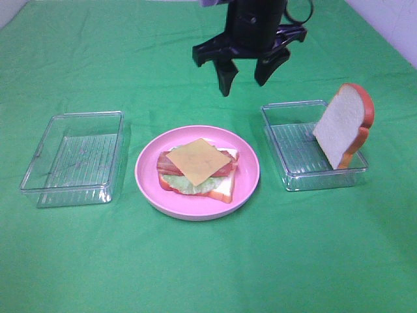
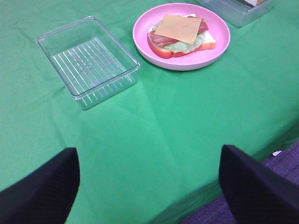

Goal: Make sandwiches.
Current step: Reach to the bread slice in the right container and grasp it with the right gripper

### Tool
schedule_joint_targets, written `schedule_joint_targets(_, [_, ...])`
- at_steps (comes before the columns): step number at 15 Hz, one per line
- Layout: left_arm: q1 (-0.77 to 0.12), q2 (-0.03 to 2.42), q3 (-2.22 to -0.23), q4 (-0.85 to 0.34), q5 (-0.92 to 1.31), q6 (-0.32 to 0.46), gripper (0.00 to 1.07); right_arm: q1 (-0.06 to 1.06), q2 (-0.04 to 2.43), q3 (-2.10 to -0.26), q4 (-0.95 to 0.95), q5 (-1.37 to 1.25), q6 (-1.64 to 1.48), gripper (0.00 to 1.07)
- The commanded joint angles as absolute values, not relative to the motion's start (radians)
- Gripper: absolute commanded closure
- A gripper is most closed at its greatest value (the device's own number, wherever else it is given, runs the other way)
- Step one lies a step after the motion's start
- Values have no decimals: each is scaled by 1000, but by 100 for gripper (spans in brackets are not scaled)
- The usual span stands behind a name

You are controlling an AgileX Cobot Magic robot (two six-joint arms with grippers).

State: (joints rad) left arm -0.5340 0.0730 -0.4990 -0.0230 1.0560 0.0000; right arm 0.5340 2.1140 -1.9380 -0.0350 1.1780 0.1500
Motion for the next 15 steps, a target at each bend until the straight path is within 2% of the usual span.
schedule_joint_targets(1, [-542, 68, -499, -31, 1045, 0, 29, 450, 2040, -1939, -55, 1222, 161, 43])
schedule_joint_targets(6, [-542, 68, -499, -31, 1045, 0, 29, 258, 1988, -1938, -51, 1289, 130, 42])
schedule_joint_targets(10, [-542, 68, -499, -31, 1045, 0, 29, 111, 1990, -1886, 42, 1289, 70, 42])
schedule_joint_targets(13, [-542, 68, -499, -31, 1045, 0, 29, 49, 1990, -1772, 96, 1288, 29, 42])
schedule_joint_targets(15, [-542, 68, -499, -31, 1045, 0, 29, 51, 1991, -1721, 84, 1262, 18, 42])
